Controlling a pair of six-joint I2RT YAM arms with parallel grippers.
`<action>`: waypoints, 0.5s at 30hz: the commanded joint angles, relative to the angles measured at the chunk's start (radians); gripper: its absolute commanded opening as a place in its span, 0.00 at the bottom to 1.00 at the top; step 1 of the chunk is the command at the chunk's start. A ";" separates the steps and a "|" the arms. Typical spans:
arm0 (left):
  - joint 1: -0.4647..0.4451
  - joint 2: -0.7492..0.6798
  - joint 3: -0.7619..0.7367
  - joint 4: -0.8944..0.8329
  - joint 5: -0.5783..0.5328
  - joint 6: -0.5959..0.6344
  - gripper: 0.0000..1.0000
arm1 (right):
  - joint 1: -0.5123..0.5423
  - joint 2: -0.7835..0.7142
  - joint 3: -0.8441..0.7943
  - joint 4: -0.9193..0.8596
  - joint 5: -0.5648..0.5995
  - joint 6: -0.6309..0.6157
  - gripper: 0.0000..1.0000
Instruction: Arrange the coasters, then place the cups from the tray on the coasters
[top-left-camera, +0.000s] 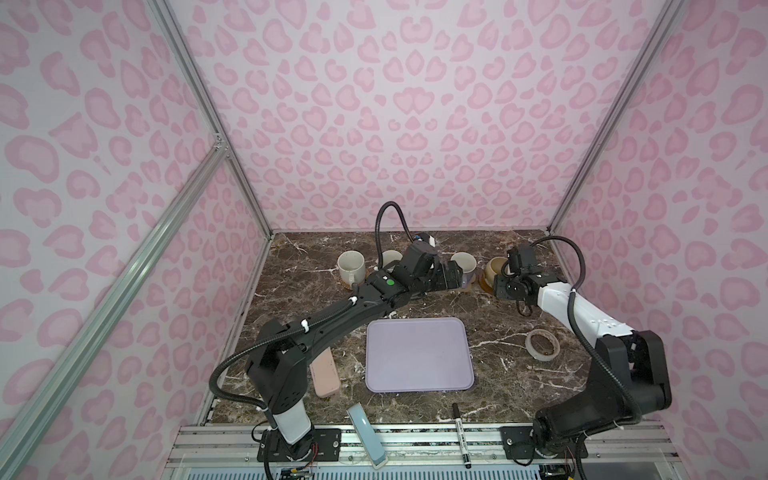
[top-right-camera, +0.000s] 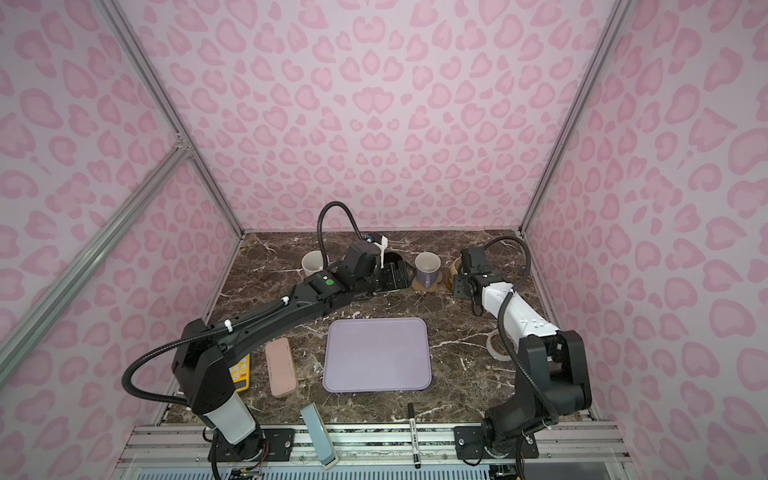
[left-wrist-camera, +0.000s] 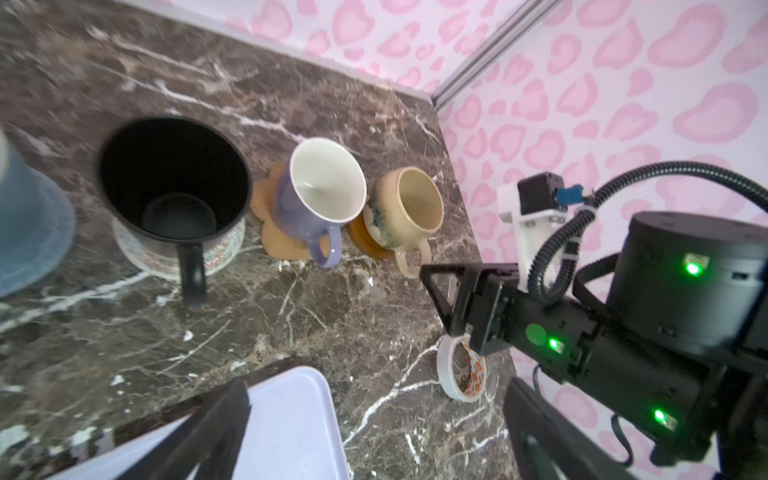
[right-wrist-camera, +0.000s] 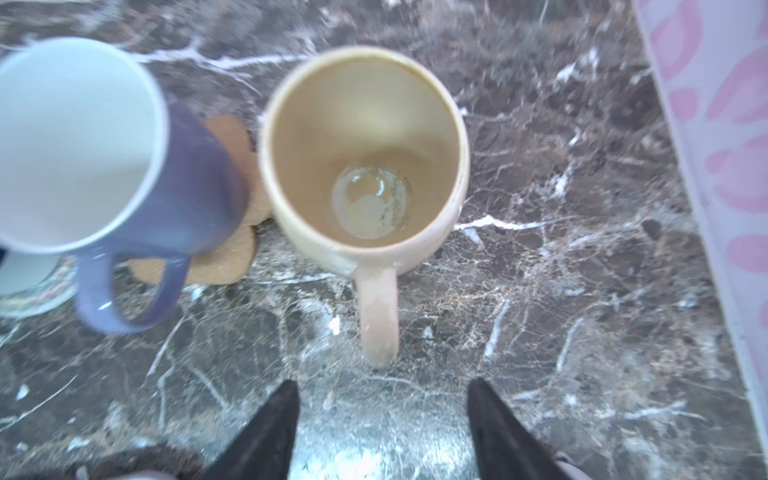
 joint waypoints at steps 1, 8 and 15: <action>0.004 -0.115 -0.096 0.043 -0.166 0.058 0.97 | 0.041 -0.061 -0.029 0.020 0.077 0.007 0.68; 0.019 -0.412 -0.388 0.090 -0.555 0.289 0.96 | 0.161 -0.264 -0.167 0.126 0.183 0.015 1.00; 0.143 -0.558 -0.624 0.197 -0.926 0.433 0.95 | 0.160 -0.363 -0.374 0.448 0.206 -0.096 0.94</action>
